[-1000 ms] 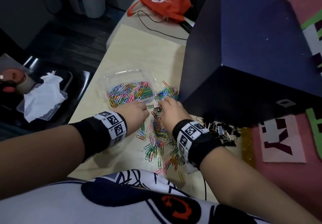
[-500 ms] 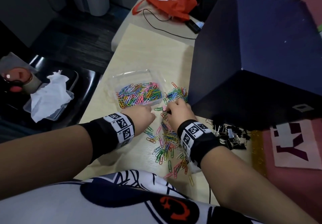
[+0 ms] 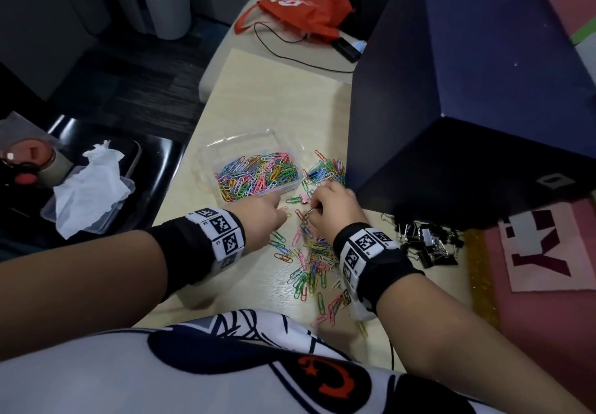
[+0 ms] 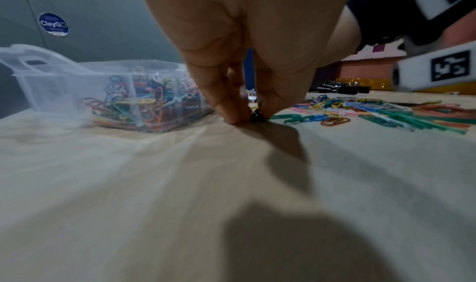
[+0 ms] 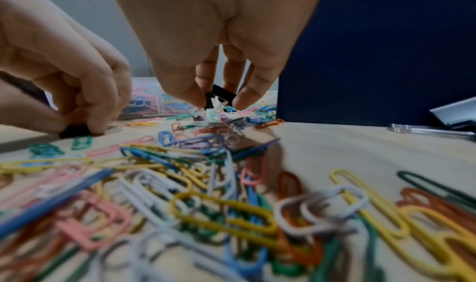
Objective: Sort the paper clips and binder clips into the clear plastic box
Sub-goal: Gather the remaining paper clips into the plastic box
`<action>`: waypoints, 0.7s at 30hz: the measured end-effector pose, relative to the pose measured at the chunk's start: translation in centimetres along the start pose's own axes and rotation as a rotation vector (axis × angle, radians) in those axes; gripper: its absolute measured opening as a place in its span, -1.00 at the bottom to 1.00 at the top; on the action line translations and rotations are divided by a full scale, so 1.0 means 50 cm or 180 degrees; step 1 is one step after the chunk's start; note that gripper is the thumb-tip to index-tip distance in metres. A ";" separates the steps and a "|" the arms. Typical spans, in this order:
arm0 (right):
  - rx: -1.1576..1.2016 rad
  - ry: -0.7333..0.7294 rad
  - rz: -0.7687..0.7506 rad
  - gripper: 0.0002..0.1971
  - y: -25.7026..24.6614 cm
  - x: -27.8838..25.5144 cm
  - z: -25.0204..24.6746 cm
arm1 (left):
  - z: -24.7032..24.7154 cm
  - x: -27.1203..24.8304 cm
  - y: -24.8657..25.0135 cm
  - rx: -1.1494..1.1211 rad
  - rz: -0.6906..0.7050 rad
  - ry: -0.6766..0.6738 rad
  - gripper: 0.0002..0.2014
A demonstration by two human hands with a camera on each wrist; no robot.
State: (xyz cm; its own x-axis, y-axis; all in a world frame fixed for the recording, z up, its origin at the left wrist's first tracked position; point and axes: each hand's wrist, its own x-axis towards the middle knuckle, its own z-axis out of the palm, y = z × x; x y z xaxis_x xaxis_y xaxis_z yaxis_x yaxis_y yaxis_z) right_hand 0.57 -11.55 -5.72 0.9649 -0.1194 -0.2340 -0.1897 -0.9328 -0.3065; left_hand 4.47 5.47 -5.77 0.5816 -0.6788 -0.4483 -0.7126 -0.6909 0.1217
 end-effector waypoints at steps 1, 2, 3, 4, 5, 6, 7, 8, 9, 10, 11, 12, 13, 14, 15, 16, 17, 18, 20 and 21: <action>0.0059 0.0067 -0.0009 -0.86 0.002 -0.008 -0.002 | -0.004 0.000 0.004 0.0000 -0.0027 -0.0009 -0.74; 0.0136 0.0143 -0.0014 -0.87 0.007 -0.017 -0.003 | -0.006 0.001 0.007 -0.0001 -0.0059 -0.0019 -0.76; 0.0225 0.0205 0.0000 -0.87 0.013 -0.026 -0.006 | -0.009 0.002 0.011 -0.0008 -0.0086 -0.0014 -0.79; 0.0308 0.0260 0.0021 -0.88 0.020 -0.035 -0.008 | -0.010 0.003 0.013 -0.0007 -0.0104 -0.0003 -0.81; 0.0380 0.0293 0.0074 -0.88 0.030 -0.044 -0.010 | -0.012 0.004 0.016 -0.0008 -0.0118 0.0004 -0.84; 0.0451 0.0310 0.0139 -0.90 0.043 -0.053 -0.013 | -0.013 0.006 0.019 0.0001 -0.0129 -0.0013 -0.85; 0.0521 0.0319 0.0226 -0.91 0.058 -0.062 -0.015 | -0.016 0.007 0.022 0.0012 -0.0128 -0.0037 -0.85; 0.0588 0.0334 0.0310 -0.93 0.076 -0.070 -0.017 | -0.019 0.009 0.026 0.0038 -0.0123 -0.0051 -0.86; 0.0634 0.0335 0.0409 -0.94 0.093 -0.080 -0.019 | -0.025 0.011 0.032 0.0070 -0.0113 -0.0030 -0.86; 0.0672 0.0375 0.0491 -0.94 0.111 -0.090 -0.022 | -0.032 0.014 0.040 0.0105 -0.0099 0.0002 -0.87; 0.0701 0.0435 0.0591 -0.94 0.129 -0.098 -0.023 | -0.040 0.018 0.050 0.0123 -0.0074 0.0025 -0.87; 0.0711 0.0508 0.0690 -0.95 0.146 -0.108 -0.026 | -0.048 0.023 0.062 0.0133 -0.0038 0.0036 -0.87; 0.0686 0.0584 0.0791 -0.96 0.163 -0.118 -0.032 | -0.057 0.030 0.080 0.0127 0.0002 0.0044 -0.87; 0.0643 0.0665 0.0854 -0.95 0.173 -0.123 -0.032 | -0.062 0.036 0.091 0.0083 0.0040 0.0079 -0.87; 0.0604 0.0752 0.0935 -0.94 0.190 -0.132 -0.037 | -0.069 0.046 0.112 -0.0001 0.0128 0.0155 -0.87; 0.0573 0.0826 0.1025 -0.91 0.203 -0.140 -0.042 | -0.073 0.058 0.132 -0.0150 0.0232 0.0273 -0.85; 0.0543 0.0901 0.1131 -0.88 0.217 -0.148 -0.046 | -0.077 0.069 0.152 -0.0363 0.0338 0.0426 -0.83; 0.0517 0.0993 0.1226 -0.86 0.228 -0.155 -0.051 | -0.080 0.081 0.172 -0.0605 0.0428 0.0589 -0.78; 0.0450 0.1152 0.1401 -0.80 0.250 -0.165 -0.057 | -0.086 0.101 0.205 -0.0978 0.0572 0.0876 -0.66; 0.0405 0.1201 0.1468 -0.77 0.259 -0.168 -0.057 | -0.087 0.110 0.217 -0.1069 0.0596 0.0947 -0.60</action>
State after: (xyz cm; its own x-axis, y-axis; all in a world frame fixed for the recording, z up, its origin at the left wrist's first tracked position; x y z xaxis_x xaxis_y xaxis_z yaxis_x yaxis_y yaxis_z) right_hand -9.45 -23.60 -5.08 0.7715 -0.6354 -0.0329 -0.6011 -0.7111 -0.3648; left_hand 1.65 -6.81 -3.07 0.5772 -0.8070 -0.1247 -0.6783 -0.5589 0.4770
